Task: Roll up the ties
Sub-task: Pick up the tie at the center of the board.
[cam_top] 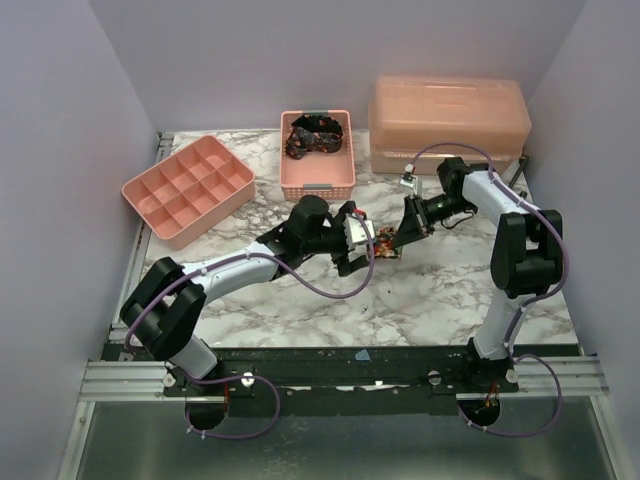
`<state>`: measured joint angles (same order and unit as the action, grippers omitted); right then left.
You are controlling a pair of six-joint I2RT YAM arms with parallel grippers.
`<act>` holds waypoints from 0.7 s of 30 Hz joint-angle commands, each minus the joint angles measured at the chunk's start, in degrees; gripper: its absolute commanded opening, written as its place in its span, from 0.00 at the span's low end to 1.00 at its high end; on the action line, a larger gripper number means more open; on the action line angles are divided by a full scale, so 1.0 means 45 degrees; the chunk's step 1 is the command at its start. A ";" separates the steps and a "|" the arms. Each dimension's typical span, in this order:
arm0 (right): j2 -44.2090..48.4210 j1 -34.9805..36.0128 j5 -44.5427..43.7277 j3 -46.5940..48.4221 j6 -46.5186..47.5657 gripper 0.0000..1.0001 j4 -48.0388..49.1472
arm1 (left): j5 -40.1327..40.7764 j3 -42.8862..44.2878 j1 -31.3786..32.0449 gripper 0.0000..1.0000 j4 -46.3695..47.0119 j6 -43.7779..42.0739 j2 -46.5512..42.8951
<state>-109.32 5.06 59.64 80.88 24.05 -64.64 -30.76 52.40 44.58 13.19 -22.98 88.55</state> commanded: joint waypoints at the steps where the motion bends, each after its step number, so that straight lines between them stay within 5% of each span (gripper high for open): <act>1: 0.0726 0.0546 0.0107 0.0539 0.0543 0.01 -0.0759 | 0.0589 0.0773 0.0093 0.98 -0.0064 -0.0325 0.0120; 15: 0.1311 0.1247 0.0761 0.1157 0.0435 0.01 -0.1027 | 0.1215 0.1620 0.0523 0.97 -0.1523 -0.1618 0.1280; 21: 0.1293 0.1351 0.1092 0.0928 0.1075 0.01 -0.1511 | 0.0729 0.2225 0.0541 0.40 -0.1981 -0.1460 0.1159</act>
<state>-105.54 10.57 60.86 84.86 26.17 -68.53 -26.39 59.88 46.85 7.46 -29.50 93.95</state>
